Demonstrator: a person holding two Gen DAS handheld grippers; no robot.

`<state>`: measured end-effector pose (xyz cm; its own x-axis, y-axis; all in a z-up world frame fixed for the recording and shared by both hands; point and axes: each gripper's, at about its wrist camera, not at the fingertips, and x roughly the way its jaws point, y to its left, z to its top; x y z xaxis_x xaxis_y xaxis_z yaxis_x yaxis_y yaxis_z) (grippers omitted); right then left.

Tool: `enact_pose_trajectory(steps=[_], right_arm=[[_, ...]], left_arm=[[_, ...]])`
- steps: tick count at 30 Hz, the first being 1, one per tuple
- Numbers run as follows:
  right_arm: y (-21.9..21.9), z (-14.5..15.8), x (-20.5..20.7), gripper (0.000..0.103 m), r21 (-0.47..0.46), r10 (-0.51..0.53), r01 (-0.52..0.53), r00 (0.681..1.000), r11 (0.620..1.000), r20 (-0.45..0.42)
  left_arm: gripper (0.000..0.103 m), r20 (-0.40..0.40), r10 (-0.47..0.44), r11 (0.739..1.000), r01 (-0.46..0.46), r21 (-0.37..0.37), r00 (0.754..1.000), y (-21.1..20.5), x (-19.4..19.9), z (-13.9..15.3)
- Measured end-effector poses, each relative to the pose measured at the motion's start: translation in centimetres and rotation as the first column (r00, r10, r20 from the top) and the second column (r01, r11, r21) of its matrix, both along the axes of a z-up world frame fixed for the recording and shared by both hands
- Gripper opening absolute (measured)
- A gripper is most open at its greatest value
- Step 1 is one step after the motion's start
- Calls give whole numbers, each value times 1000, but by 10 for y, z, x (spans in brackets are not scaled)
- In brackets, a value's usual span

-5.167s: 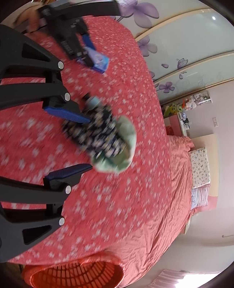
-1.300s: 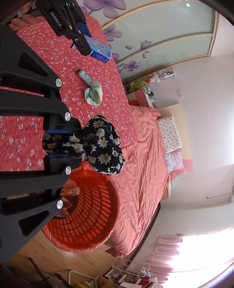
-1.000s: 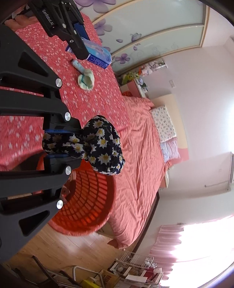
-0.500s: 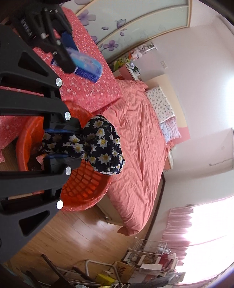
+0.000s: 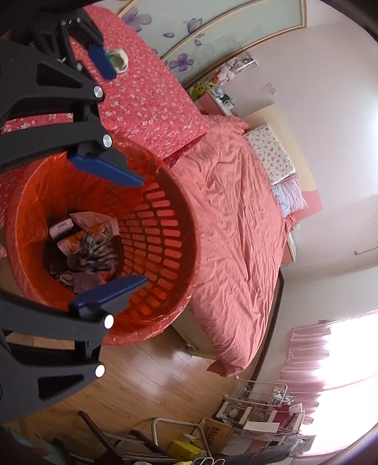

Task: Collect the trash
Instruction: 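Open both tools over the orange basket, dropping tissue pack and floral cloth, then grasp the light-blue tube with the left tool while the right tool reaches the mint-green cloth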

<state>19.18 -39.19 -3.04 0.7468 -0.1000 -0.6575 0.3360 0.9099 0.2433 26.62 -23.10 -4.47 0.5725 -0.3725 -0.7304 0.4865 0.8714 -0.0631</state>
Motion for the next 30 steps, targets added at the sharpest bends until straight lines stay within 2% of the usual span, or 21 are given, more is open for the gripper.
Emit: enact_pose_trajectory(steps=[6, 9, 15, 17, 19, 26, 30], right_arm=[[12, -3, 2, 66, -15, 17, -17, 999, 1000, -27], [27, -7, 3, 66, -22, 43, -44, 998, 999, -46], [62, -14, 6, 66, -36, 121, -124, 989, 992, -81], [74, -15, 8, 66, -41, 146, -150, 985, 988, -90], [83, -15, 11, 66, -39, 166, -170, 981, 985, -95], [114, -13, 17, 66, -48, 218, -224, 970, 973, -106], [129, -13, 22, 66, -42, 240, -245, 964, 968, -112]], left_arm=[[68, 31, 104, 993, -106, 46, 994, 66, 1, -4], [69, 44, 180, 981, -183, 71, 983, 110, 7, -7], [68, 40, 364, 924, -366, 110, 930, 197, 27, -17], [65, 38, 401, 907, -403, 122, 915, 218, 35, -22], [57, 27, 412, 901, -412, 136, 911, 227, 41, -27], [45, -13, 402, 906, -396, 153, 915, 223, 68, -43], [31, -5, 396, 907, -390, 162, 918, 215, 76, -42]])
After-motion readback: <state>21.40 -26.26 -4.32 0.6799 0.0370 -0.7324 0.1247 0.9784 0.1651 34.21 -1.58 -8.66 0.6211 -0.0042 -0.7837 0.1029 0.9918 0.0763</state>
